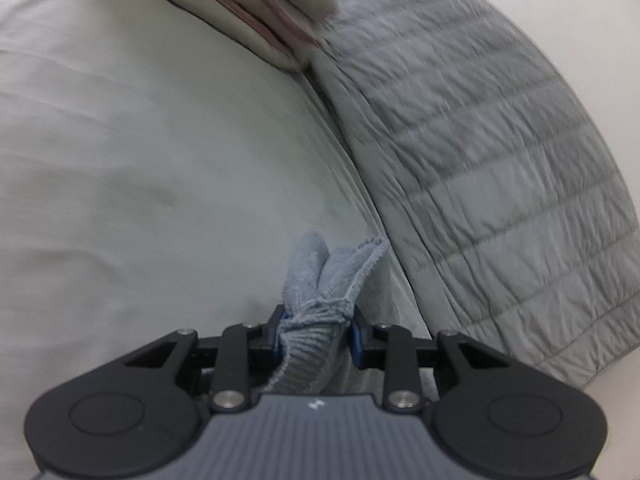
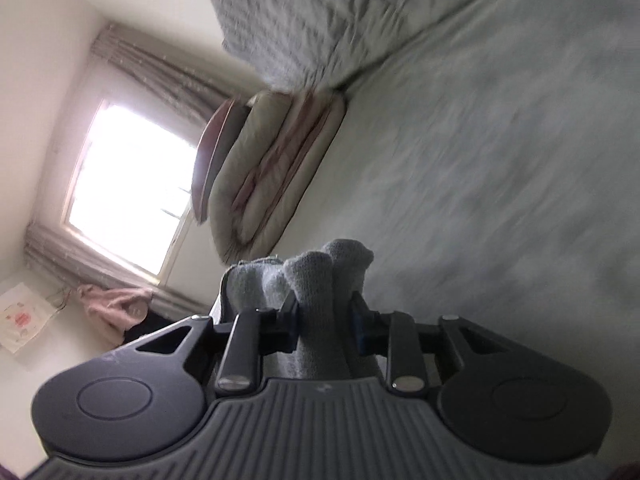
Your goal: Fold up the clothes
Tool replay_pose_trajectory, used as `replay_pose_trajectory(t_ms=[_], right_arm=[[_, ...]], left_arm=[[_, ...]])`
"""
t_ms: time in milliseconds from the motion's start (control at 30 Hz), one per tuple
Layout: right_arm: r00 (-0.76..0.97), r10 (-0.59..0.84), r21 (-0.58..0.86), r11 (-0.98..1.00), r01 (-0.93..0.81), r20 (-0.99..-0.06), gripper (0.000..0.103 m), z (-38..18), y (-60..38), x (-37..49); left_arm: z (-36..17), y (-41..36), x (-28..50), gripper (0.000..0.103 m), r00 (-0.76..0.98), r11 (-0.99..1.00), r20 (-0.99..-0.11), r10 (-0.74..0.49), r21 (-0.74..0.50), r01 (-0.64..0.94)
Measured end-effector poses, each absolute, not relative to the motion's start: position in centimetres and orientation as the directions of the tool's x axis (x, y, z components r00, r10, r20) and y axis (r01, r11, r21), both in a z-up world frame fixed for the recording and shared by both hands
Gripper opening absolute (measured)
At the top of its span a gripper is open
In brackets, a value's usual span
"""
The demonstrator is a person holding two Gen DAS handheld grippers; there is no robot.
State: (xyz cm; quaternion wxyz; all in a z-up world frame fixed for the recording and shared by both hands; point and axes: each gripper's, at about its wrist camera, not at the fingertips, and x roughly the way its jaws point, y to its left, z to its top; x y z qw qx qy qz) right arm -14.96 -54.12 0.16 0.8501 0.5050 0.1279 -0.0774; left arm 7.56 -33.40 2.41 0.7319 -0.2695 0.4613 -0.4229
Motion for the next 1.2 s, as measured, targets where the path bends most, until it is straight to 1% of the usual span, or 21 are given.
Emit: replay_pose_trajectory(t_ms=[233, 333, 533, 600, 733, 800, 867, 933, 967, 1000, 1067, 1200], right_arm=[[0.935, -0.19, 0.788, 0.504, 0.354, -0.299, 0.029, 0.5, -59.7, -19.5], [0.915, -0.264, 0.761, 0.509, 0.401, -0.305, 0.029, 0.3, -61.8, -21.2], [0.882, -0.357, 0.733, 0.502, 0.459, -0.308, 0.028, -0.7, -65.9, -23.4], [0.874, -0.373, 0.729, 0.496, 0.473, -0.313, 0.028, -1.2, -67.0, -23.6], [0.86, -0.392, 0.726, 0.479, 0.493, -0.326, 0.029, -2.5, -69.1, -23.3], [0.854, -0.406, 0.72, 0.479, 0.502, -0.326, 0.029, -3.3, -69.6, -22.9], [0.849, -0.42, 0.708, 0.489, 0.509, -0.32, 0.03, -3.9, -69.8, -22.6], [0.849, -0.423, 0.689, 0.513, 0.513, -0.317, 0.034, -3.9, -69.6, -22.6], [0.847, -0.426, 0.668, 0.533, 0.52, -0.319, 0.041, -3.7, -69.4, -22.7], [0.843, -0.43, 0.641, 0.556, 0.529, -0.323, 0.045, -3.4, -69.2, -22.7], [0.824, -0.471, 0.572, 0.598, 0.561, -0.314, 0.046, -2.7, -68.6, -23.0], [0.78, -0.559, 0.425, 0.657, 0.623, -0.279, 0.046, -1.2, -67.3, -23.6]], left_arm=[[2.1, -44.2, 5.1, 0.03, 0.114, 0.454, -0.455, -0.883, -0.768, 0.453], [1.9, -48.6, 4.8, 0.03, 0.082, 0.449, -0.471, -0.878, -0.752, 0.483], [1.9, -54.7, 5.3, 0.03, 0.05, 0.429, -0.481, -0.875, -0.724, 0.54], [1.6, -56.2, 5.4, 0.03, 0.056, 0.43, -0.491, -0.87, -0.697, 0.573], [0.2, -58.4, 6.3, 0.033, 0.096, 0.468, -0.523, -0.847, -0.647, 0.603], [-0.5, -58.6, 6.6, 0.037, 0.122, 0.48, -0.525, -0.842, -0.628, 0.612], [-1.0, -58.1, 6.8, 0.044, 0.136, 0.483, -0.518, -0.845, -0.628, 0.61], [-1.1, -57.0, 6.9, 0.045, 0.154, 0.482, -0.501, -0.851, -0.632, 0.607], [-1.0, -56.3, 6.9, 0.045, 0.167, 0.482, -0.492, -0.855, -0.632, 0.607], [-0.8, -55.8, 7.0, 0.045, 0.183, 0.484, -0.483, -0.856, -0.629, 0.608], [0.2, -55.2, 6.7, 0.045, 0.231, 0.489, -0.453, -0.861, -0.611, 0.623], [2.3, -55.1, 5.0, 0.045, 0.289, 0.453, -0.36, -0.887, -0.559, 0.695]])
